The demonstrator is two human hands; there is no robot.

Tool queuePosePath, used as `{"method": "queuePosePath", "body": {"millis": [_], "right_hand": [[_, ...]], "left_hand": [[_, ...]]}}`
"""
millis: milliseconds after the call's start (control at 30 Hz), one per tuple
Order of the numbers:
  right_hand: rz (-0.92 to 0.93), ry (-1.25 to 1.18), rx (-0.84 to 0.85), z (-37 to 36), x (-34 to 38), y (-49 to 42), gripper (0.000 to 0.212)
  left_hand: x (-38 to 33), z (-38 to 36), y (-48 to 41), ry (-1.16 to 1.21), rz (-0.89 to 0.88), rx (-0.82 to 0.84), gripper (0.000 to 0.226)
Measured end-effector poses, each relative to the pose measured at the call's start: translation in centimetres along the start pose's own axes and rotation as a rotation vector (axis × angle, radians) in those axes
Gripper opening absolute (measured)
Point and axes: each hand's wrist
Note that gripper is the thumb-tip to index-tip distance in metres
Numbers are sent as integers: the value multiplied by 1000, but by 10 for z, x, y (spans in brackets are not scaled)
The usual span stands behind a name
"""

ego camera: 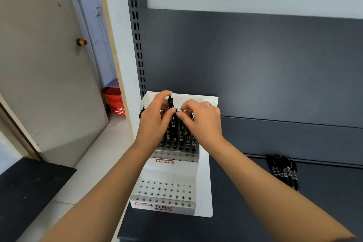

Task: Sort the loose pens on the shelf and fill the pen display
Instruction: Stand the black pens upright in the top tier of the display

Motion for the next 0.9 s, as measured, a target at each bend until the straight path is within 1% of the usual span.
{"method": "queuePosePath", "body": {"millis": [133,200,300,400,500,667,767,900], "right_hand": [[81,140,-12,-8,0,1,20],[101,162,-22,-11,-3,2,20],[119,113,-21,-9,-12,4,20],[126,79,0,-10,-15,5,13],[119,68,-21,-12,-12,6,11],[97,52,-11,-13,-11,6,10],[98,19,-4,-12,-13,7,14],[43,-63,-60,-8,-24,11,24]], "left_hand": [[-1,-3,4,-52,-15,39,37],[2,-2,8,-75,-26,44,36],[5,-2,12,-106,-22,81,36],[12,-2,18,-141,4,120,29],[19,-3,19,-173,-63,106,17],[20,-3,14,-185,-76,134,14],[20,-1,15,-197,-79,120,18],[9,-8,12,-215,-170,18,27]]}}
Point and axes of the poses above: each hand's wrist, its own y-axis away from the middle knuckle, its own z-axis out of the back of the hand, x = y × z, and after that the axes turned 10 degrees about y, right-handed
